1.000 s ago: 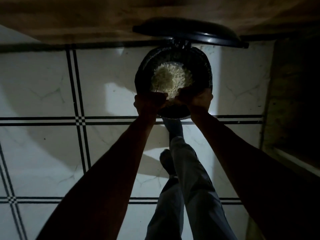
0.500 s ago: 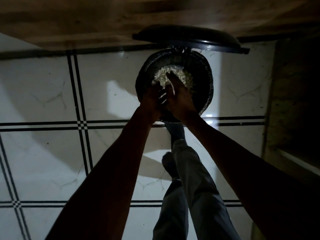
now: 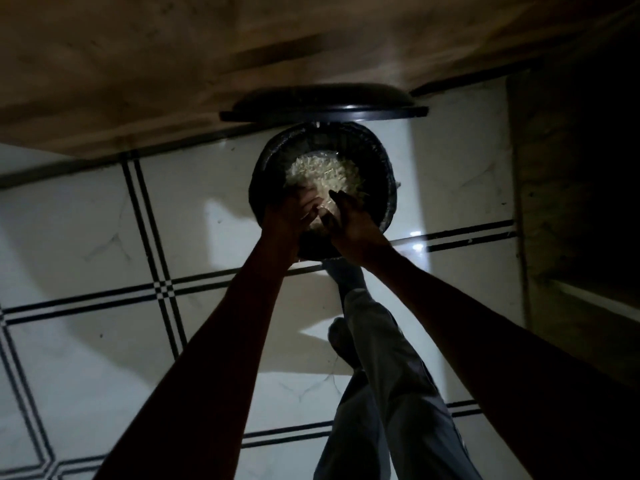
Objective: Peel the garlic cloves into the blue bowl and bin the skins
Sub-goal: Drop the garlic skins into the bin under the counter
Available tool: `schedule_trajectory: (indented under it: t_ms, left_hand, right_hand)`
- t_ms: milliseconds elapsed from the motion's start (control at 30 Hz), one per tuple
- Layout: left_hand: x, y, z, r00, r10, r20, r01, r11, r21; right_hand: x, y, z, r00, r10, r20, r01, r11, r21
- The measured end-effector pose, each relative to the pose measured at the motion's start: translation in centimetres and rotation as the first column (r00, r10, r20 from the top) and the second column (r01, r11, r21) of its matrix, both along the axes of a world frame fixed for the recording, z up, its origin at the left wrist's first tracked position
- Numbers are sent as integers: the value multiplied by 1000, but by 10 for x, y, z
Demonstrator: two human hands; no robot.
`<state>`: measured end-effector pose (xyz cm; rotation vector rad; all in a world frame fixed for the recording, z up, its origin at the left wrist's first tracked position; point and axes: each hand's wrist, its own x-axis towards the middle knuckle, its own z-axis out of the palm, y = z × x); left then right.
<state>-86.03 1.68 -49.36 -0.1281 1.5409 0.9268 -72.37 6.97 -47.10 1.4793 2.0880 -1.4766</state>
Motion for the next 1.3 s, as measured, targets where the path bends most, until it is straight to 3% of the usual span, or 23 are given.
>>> schedule_trajectory:
  t_ms: [100, 200, 300, 467, 633, 767, 900, 1067, 1167, 1300]
  left_hand:
    - [5, 1, 44, 970, -59, -235, 55, 998, -24]
    - [18, 3, 106, 866, -226, -446, 268, 963, 33]
    - [33, 9, 172, 691, -364, -625, 489, 872, 33]
    - [84, 34, 277, 518, -421, -744, 672, 739, 49]
    - [189, 58, 396, 361, -412, -837, 855, 505, 120]
    - [311, 60, 484, 112, -265, -958, 990, 110, 86]
    - [445, 55, 547, 53, -110, -992, 979, -191, 73]
    - [603, 43, 576, 5, -74, -997, 904, -426, 36]
    - [690, 30, 564, -41, -46, -998, 860, -510, -11]
    - [781, 12, 537, -197, -50, -979, 801, -584, -131]
  right_hand:
    - [17, 2, 13, 975, -194, -107, 198, 980, 27]
    - [50, 12, 26, 946, -269, -182, 281, 959, 46]
    - [73, 19, 101, 944, -309, -113, 316, 947, 51]
    - [151, 19, 226, 937, -316, -146, 339, 925, 173]
    - [283, -6, 376, 866, -468, -176, 498, 774, 391]
    - [406, -51, 476, 766, -607, -211, 601, 561, 569]
    - [515, -100, 538, 608, -742, -282, 703, 338, 626]
    - [641, -168, 561, 392, -849, -355, 759, 80, 646]
    - [711, -208, 555, 292, -895, -337, 767, 8, 642]
    - [792, -256, 530, 166, -944, -284, 798, -41, 601]
